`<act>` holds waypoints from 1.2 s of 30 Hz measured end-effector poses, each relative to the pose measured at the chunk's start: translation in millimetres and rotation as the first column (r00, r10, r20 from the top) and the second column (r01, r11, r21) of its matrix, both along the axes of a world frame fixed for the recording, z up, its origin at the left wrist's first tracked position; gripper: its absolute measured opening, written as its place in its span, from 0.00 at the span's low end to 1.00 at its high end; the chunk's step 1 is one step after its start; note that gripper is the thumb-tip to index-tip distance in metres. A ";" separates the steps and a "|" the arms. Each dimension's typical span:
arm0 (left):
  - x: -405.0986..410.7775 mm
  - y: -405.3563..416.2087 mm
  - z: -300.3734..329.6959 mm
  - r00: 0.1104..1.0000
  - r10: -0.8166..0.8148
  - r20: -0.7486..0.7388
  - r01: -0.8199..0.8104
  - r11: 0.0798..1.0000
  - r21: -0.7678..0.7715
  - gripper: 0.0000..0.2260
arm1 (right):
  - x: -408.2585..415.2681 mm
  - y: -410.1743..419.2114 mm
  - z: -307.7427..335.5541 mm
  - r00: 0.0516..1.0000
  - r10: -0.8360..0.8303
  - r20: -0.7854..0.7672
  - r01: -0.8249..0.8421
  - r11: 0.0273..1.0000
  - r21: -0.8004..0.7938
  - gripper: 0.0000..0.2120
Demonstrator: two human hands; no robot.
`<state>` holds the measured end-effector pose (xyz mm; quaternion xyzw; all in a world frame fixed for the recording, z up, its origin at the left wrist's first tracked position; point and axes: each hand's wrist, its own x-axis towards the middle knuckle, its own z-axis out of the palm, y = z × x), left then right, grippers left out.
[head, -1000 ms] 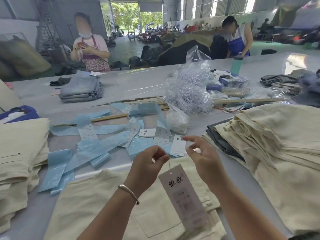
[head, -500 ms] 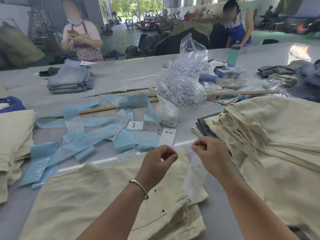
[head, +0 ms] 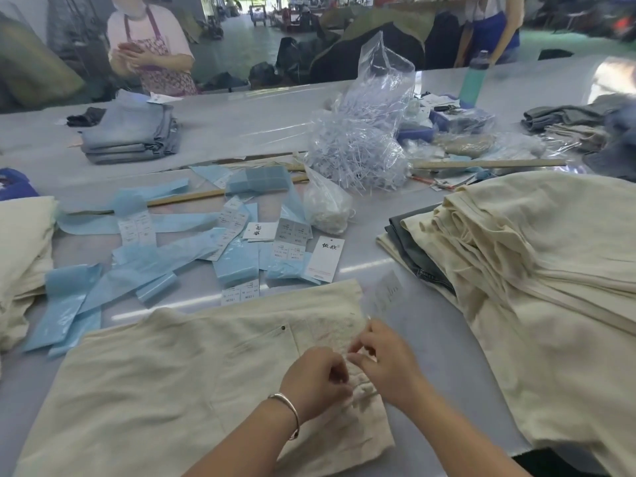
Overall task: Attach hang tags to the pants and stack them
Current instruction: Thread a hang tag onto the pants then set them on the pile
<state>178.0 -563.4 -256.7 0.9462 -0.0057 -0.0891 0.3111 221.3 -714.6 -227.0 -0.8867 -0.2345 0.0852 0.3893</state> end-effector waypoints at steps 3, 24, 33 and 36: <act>2.6 0.7 -2.2 0.999 0.013 -0.042 -0.015 0.999 -0.052 0.11 | -5.7 -3.8 -17.7 0.996 -0.008 -0.087 0.011 0.999 0.035 0.07; -0.7 22.4 1.3 0.824 0.210 -0.527 -0.543 0.562 -0.624 0.09 | -46.0 37.6 -63.4 0.795 -0.600 0.090 0.552 0.776 0.305 0.12; -5.7 22.0 -5.2 0.834 0.186 -0.520 -0.539 0.483 -0.690 0.05 | -42.8 35.0 -63.3 0.801 -0.532 0.276 0.481 0.845 0.233 0.09; -3.4 20.7 -4.3 0.829 0.168 -0.533 -0.541 0.482 -0.690 0.04 | -42.0 34.3 -59.8 0.794 -0.511 0.331 0.459 0.859 0.226 0.07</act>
